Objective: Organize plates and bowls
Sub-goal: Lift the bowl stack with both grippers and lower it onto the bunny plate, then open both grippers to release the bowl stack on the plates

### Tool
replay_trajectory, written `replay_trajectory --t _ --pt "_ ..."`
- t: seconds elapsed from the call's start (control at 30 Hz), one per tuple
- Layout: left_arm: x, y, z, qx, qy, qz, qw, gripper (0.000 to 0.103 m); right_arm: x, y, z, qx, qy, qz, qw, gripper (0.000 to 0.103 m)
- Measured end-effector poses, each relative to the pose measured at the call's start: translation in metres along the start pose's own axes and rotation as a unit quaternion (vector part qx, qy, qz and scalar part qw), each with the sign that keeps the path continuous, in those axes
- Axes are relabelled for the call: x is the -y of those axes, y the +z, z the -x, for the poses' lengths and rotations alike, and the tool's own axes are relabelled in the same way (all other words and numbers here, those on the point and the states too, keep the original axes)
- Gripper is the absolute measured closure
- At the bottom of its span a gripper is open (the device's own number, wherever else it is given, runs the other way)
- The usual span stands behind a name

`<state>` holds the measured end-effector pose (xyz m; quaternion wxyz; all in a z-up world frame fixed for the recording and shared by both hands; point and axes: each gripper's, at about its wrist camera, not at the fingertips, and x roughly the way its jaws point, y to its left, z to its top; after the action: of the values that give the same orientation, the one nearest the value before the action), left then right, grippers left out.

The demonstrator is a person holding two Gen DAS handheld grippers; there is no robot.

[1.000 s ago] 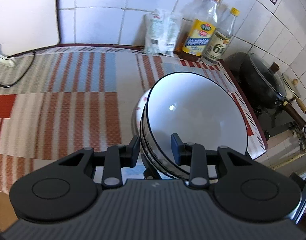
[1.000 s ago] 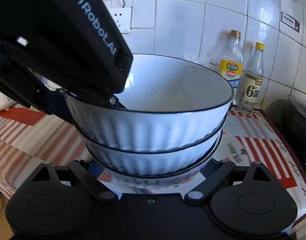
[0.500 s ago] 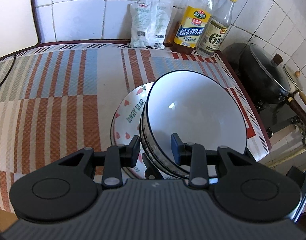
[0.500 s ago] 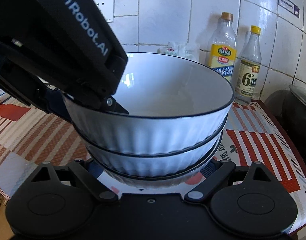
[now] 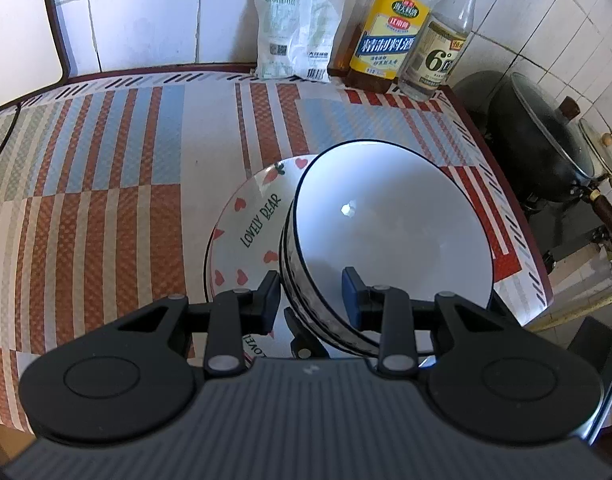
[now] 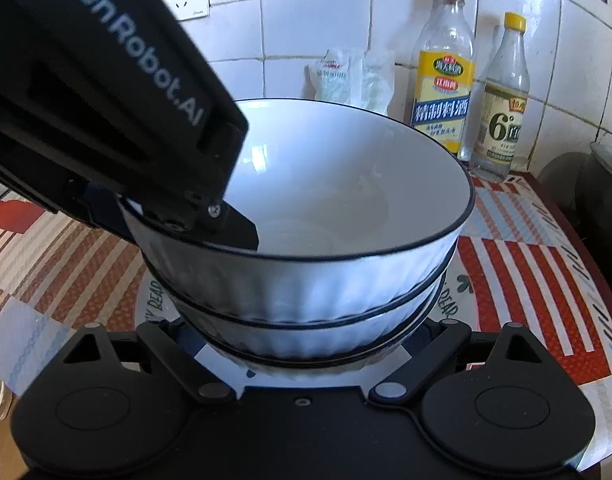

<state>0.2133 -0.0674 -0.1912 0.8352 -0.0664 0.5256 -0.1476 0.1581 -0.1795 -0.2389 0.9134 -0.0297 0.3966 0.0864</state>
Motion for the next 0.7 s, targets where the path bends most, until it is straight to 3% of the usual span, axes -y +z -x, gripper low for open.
replay_trajectory --t 0.17,0.7 --pt "0.001 -0.001 -0.005 -0.007 0.004 0.006 0.9999 0.072 0.007 0.001 -0.009 -0.022 0.010 -0.009 1.000 0.007" --pt "0.001 0.001 -0.007 -0.005 0.015 0.032 0.9994 0.075 0.021 -0.001 -0.001 -0.035 0.034 -0.016 0.999 0.006"
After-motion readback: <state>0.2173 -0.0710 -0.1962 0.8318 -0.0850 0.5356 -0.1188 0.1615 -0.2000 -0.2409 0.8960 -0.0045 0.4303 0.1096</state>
